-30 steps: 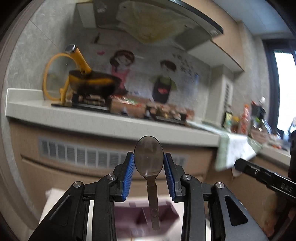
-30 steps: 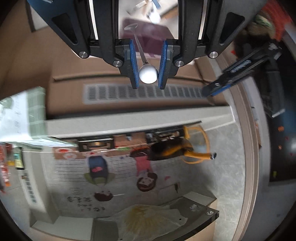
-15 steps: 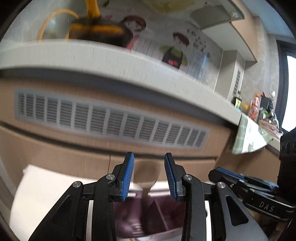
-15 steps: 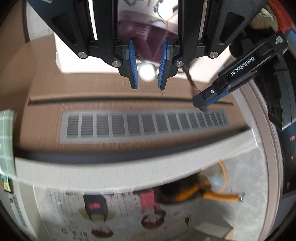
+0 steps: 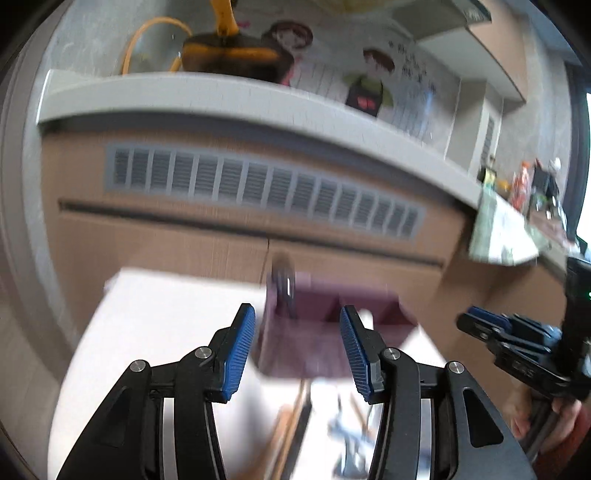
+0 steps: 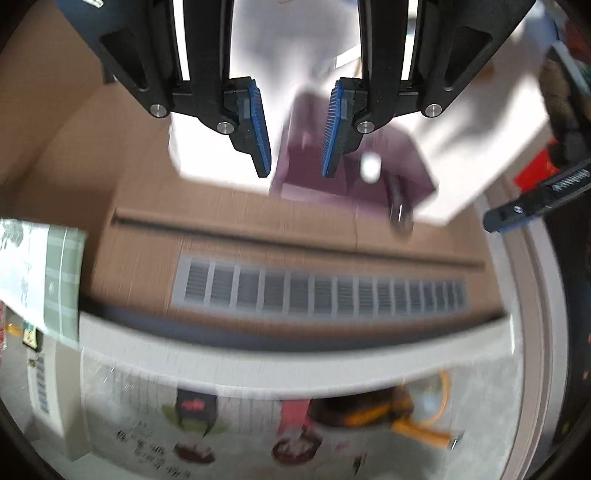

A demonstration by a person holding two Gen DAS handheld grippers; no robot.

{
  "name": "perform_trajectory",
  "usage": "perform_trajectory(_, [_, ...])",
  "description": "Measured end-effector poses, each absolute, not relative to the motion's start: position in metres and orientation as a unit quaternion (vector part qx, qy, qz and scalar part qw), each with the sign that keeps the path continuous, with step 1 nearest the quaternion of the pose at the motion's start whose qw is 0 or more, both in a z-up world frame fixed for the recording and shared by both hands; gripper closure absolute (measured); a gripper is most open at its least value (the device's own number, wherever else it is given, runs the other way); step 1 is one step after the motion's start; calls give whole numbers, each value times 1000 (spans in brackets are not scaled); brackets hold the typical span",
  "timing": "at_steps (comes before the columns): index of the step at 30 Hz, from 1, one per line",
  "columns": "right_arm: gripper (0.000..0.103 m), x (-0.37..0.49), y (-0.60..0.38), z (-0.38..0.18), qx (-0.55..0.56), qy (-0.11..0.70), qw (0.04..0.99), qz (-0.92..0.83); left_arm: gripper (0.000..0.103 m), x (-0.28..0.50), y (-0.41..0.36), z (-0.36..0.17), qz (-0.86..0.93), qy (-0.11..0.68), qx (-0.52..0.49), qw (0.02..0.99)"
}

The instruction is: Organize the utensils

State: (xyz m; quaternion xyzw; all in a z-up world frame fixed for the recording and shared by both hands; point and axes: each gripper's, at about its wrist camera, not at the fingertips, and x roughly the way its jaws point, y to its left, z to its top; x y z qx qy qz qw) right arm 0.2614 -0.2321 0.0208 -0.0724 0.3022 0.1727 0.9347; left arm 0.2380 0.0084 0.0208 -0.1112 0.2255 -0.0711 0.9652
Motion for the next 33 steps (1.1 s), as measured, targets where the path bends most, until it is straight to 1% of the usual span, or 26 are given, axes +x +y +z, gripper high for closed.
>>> perform_trajectory(5, [77,242,-206,-43,-132,393,883,219,54,201,-3,-28,-68,285,-88,952])
perform_trajectory(7, [77,239,-195,-58,-160,411,868,229,54,199,2,-46,-58,329,-88,938])
perform_trajectory(9, [77,239,-190,-65,-166,415,864,233,54,199,9,-54,-36,350,-90,932])
perform_trajectory(14, [77,251,-191,-75,-118,427,867,229,54,191,22,-59,-6,355,-98,930])
perform_trajectory(20, [77,277,-191,-82,-50,443,871,207,54,205,9,-60,-64,358,-95,927])
perform_trajectory(23, [77,277,-176,-76,-66,433,870,226,55,232,-16,-61,-131,361,-43,922])
perform_trajectory(25, [77,274,-172,-72,-74,430,871,226,62,248,-28,-65,-137,367,-4,920])
perform_trajectory(27, [77,268,-175,-69,-73,424,874,228,79,268,-33,-70,-147,386,8,911])
perform_trajectory(29, [77,264,-180,-69,-75,425,875,219,82,288,-34,-74,-146,407,5,902])
perform_trajectory(33, [77,259,-195,-69,-68,428,877,209,82,314,-38,-81,-160,432,3,888])
